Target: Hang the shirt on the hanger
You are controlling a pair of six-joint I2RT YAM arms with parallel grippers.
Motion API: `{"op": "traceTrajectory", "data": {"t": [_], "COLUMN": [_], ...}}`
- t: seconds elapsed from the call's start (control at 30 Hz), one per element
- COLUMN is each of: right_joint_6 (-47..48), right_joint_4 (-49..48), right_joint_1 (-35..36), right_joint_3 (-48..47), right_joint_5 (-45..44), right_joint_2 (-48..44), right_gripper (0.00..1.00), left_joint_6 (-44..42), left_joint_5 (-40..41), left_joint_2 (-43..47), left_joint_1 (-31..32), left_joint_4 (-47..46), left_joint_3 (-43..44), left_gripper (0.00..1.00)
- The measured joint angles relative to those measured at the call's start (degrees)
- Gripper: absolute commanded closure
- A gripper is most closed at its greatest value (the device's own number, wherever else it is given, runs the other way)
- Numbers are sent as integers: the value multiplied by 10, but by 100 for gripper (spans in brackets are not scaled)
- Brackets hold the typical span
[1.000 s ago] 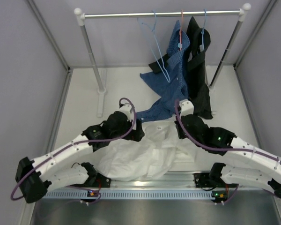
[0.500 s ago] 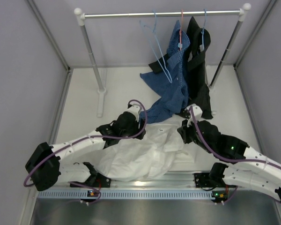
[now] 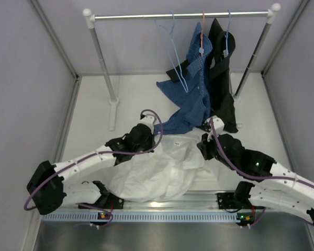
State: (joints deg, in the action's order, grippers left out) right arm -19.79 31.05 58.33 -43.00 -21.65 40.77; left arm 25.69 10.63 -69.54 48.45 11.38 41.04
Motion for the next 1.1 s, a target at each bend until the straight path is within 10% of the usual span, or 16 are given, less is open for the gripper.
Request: {"op": "traceTrajectory", "data": {"t": [0.5,0.93,1.1], "right_joint_6": [13,-144,-146], "right_joint_4": [-40,-47,-49], "right_joint_1": [-1,-3,-5], "right_joint_3": [-251,49,64], "right_joint_5": [84,-19,-21], "right_joint_2": [138,117,107], "right_gripper": [98,98,73], "left_joint_6": [-42,38,48], "left_joint_5": [72,-5,-4], "left_joint_2": [82,-23,-22], "left_joint_1": [0,0,0], "left_joint_4": [287,262,232], "left_joint_3": [477,92,104], "left_gripper": [100,100,100]}}
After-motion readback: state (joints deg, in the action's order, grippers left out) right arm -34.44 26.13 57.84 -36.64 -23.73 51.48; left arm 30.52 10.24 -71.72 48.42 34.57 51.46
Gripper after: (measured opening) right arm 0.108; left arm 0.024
